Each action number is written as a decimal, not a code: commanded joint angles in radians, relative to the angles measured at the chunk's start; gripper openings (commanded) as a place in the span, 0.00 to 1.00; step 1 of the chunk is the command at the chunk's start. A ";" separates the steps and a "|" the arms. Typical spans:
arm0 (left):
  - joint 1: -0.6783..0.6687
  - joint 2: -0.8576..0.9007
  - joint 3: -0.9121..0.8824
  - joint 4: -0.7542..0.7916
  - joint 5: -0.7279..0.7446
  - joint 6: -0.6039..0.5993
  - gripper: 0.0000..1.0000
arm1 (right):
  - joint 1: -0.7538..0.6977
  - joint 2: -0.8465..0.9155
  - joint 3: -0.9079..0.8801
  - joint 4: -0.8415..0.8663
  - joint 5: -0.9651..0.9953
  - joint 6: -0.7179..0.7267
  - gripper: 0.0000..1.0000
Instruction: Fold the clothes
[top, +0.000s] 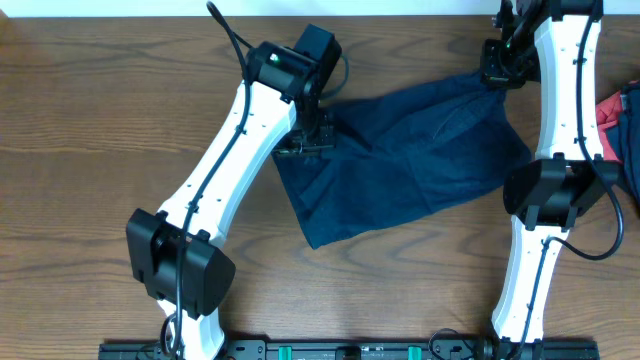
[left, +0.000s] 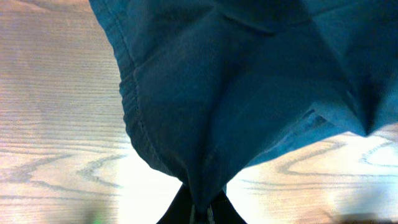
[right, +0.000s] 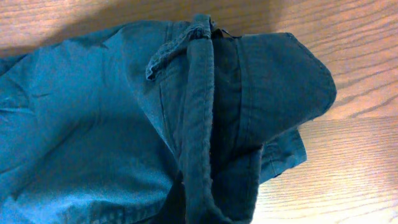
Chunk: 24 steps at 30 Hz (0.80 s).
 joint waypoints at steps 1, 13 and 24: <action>-0.018 -0.008 -0.010 0.014 -0.015 -0.010 0.06 | -0.006 -0.029 -0.005 -0.002 -0.004 -0.028 0.01; -0.052 -0.011 -0.010 0.022 -0.019 -0.018 0.06 | -0.003 -0.134 -0.079 -0.003 -0.021 -0.018 0.01; -0.054 -0.011 -0.012 0.029 -0.045 -0.017 0.06 | 0.031 -0.382 -0.460 0.176 0.052 0.006 0.02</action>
